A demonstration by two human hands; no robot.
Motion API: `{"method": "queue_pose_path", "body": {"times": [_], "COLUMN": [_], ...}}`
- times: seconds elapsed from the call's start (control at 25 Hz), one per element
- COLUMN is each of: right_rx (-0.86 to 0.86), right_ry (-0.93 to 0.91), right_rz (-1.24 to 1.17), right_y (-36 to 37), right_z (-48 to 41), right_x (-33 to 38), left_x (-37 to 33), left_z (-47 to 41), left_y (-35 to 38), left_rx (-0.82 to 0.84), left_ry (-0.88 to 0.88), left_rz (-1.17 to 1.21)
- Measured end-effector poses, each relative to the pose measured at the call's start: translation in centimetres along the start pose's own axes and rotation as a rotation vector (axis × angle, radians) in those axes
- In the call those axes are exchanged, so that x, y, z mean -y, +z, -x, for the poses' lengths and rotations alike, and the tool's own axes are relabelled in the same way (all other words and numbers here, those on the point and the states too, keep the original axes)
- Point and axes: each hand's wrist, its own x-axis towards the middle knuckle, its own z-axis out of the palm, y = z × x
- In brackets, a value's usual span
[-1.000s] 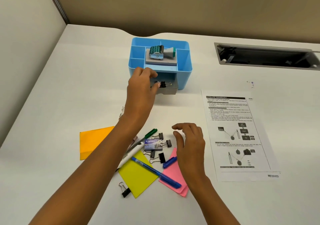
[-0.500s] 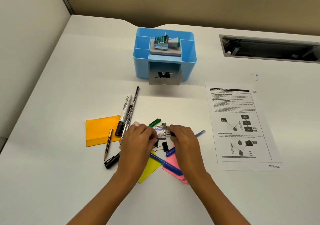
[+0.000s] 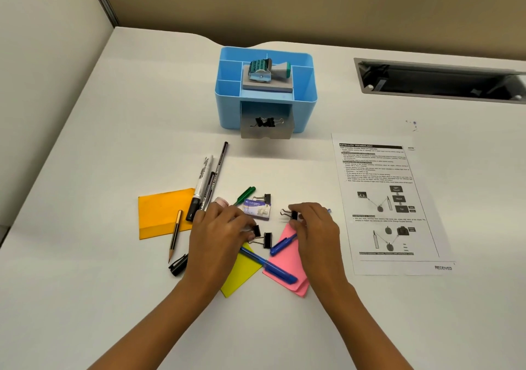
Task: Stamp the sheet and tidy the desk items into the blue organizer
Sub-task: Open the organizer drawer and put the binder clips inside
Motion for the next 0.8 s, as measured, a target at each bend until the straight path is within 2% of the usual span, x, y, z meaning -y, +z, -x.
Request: {"method": "queue_pose_path", "body": {"times": [0.2, 0.48, 0.64, 0.8], "right_rx": [-0.109, -0.304, -0.344, -0.318], "right_ry": [0.011, -0.071, -0.140, -0.209], "right_rz": [-0.061, -0.148, -0.132, -0.009], "right_y": [-1.3, -2.7, -2.5, -1.2], "right_z": [-1.8, -6.9, -11.0, -14.7], "right_x": [0.6, 4.3, 6.1, 7.1], "left_x": [0.1, -0.1, -0.2, 0.0], "left_z": [-0.4, -0.9, -0.9, -1.3], "left_y": [-0.1, 0.0, 0.1, -0.6], "left_rx": [0.006, 0.060, 0.040, -0.028], "left_ry": [0.014, 0.011, -0.024, -0.061], "left_rz": [-0.021, 0.024, 0.088, 0.147]}}
